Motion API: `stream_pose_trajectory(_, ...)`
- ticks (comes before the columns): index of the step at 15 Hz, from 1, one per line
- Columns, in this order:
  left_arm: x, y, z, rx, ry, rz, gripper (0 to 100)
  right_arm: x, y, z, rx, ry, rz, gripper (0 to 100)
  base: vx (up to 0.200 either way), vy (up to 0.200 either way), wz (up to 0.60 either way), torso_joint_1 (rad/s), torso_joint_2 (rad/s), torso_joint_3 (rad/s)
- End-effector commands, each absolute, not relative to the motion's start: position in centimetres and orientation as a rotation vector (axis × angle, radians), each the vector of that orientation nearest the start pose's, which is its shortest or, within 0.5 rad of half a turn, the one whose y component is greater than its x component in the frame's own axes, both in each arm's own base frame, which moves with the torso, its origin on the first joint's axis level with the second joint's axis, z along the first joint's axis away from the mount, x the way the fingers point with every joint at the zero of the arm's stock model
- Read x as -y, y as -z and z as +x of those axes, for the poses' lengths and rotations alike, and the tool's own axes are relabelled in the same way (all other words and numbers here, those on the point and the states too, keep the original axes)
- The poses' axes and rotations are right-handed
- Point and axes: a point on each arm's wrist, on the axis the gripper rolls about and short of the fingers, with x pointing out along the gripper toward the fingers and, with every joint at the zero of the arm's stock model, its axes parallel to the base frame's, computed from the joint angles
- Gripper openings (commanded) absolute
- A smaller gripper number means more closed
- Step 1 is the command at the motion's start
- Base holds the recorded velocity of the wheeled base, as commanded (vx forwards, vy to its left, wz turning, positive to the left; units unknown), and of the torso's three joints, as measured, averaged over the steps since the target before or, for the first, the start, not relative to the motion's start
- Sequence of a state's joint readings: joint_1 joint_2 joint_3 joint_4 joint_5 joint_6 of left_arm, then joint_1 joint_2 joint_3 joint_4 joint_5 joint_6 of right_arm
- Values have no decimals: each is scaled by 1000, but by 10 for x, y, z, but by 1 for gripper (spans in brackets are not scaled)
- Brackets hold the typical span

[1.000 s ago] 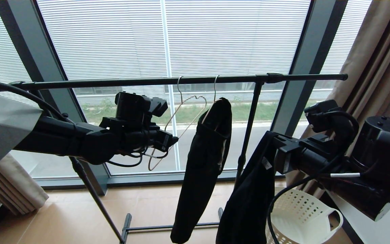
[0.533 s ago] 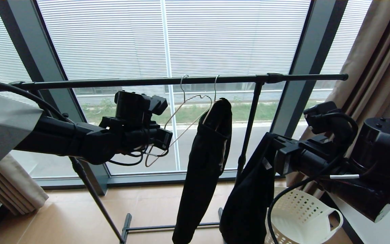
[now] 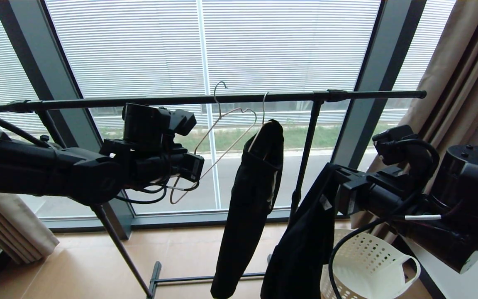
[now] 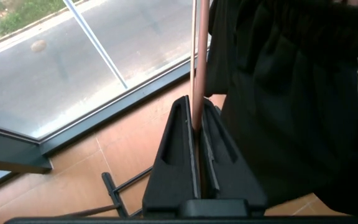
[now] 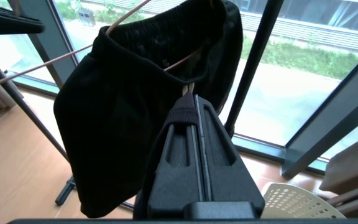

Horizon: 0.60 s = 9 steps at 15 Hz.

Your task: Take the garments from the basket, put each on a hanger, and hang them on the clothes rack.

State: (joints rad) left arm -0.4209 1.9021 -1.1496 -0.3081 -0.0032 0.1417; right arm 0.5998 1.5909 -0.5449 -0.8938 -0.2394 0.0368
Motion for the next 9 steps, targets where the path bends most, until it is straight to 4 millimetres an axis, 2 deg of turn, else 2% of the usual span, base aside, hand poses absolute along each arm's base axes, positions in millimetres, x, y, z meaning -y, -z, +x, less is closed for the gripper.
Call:
stream_pose_trajectory(1,142,-188,312,-390,454,228,0,-143,-170,217,-152,-358,-28,0,0,0,0,0,0,0)
stream_pose_trajectory(3,132,-194,290,-384,458,230,0,-143,-170,217,-152,-358,-28,0,0,0,0,0,0,0)
stream_pose_trajectory(5,118,-196,258,-388,460,235,0,-143,-169,218,-153,-358,-29,0,0,0,0,0,0,0)
stream_pose_trajectory(6,117,-196,256,-391,460,236,0,-143,-169,218,-153,-358,-29,0,0,0,0,0,0,0)
stream_pose_trajectory(7,106,-191,233,-408,461,239,0,-143,-169,217,-154,-360,-30,0,0,0,0,0,0,0)
stream_pose_trajectory(8,103,-189,225,-412,461,238,0,-143,-169,217,-153,-360,-29,0,0,0,0,0,0,0)
stream_pose_trajectory(9,94,-181,208,-432,462,243,0,-143,-169,217,-156,-360,-30,0,0,0,0,0,0,0)
